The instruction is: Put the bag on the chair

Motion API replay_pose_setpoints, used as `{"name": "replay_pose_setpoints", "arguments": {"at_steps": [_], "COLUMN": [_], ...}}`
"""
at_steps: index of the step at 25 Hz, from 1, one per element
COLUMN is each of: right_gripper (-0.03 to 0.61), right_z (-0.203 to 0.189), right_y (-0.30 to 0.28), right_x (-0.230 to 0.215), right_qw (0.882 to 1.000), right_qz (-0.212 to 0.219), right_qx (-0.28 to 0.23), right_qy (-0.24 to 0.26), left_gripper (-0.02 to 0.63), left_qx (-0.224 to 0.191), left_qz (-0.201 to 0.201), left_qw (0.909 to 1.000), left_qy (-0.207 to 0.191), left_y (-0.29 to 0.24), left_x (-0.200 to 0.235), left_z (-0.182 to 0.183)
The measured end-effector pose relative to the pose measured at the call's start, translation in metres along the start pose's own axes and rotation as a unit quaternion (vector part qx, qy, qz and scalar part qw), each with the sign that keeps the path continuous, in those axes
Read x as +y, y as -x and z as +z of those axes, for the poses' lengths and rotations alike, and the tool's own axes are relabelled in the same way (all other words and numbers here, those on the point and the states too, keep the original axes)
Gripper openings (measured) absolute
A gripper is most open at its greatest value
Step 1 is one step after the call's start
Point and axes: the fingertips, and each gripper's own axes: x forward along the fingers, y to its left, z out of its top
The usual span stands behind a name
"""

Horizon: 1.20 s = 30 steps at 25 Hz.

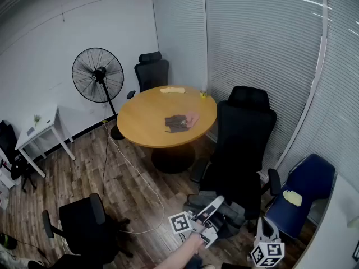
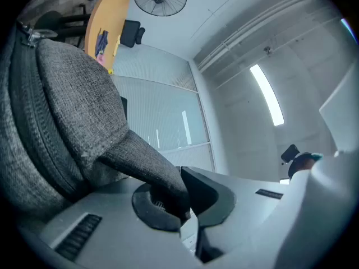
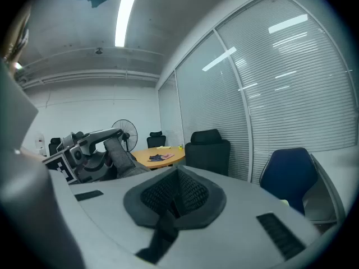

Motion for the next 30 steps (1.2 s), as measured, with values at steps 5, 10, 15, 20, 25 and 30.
{"name": "replay_pose_setpoints", "arguments": {"at_steps": [5,10,15,20,25,30], "right_gripper": [0.012,0.012,0.012,0.012,0.012,0.012], "right_z": [-0.004,-0.012,-0.009,-0.008,-0.005,-0.010], "right_y": [0.000,-0.006,-0.008,-0.025,-0.061,-0.126], "right_x": [0.000,-0.004,-0.009,-0.011,-0.030,-0.064], "right_qw": [1.000,1.000,1.000,0.998,0.998,0.998], "right_qz": [0.005,0.019,0.021,0.058,0.056,0.040], "right_qx": [0.008,0.009,0.010,0.003,0.016,0.037], "right_qy": [-0.001,-0.005,-0.011,-0.024,-0.018,-0.030], "left_gripper": [0.026,0.026,0.025,0.023,0.023,0.023], "left_qx": [0.002,0.007,0.000,-0.002,-0.006,-0.005], "left_qz": [0.020,0.033,0.038,0.029,0.019,0.025], "left_qw": [0.9998,0.9992,0.9989,0.9992,0.9993,0.9979], "left_qy": [0.009,0.020,0.028,0.026,0.031,0.059], "left_y": [0.008,0.007,0.005,-0.011,-0.049,-0.087], "left_x": [0.011,0.019,0.023,0.030,0.055,0.110], "left_z": [-0.015,-0.025,-0.029,-0.016,0.006,0.038]}}
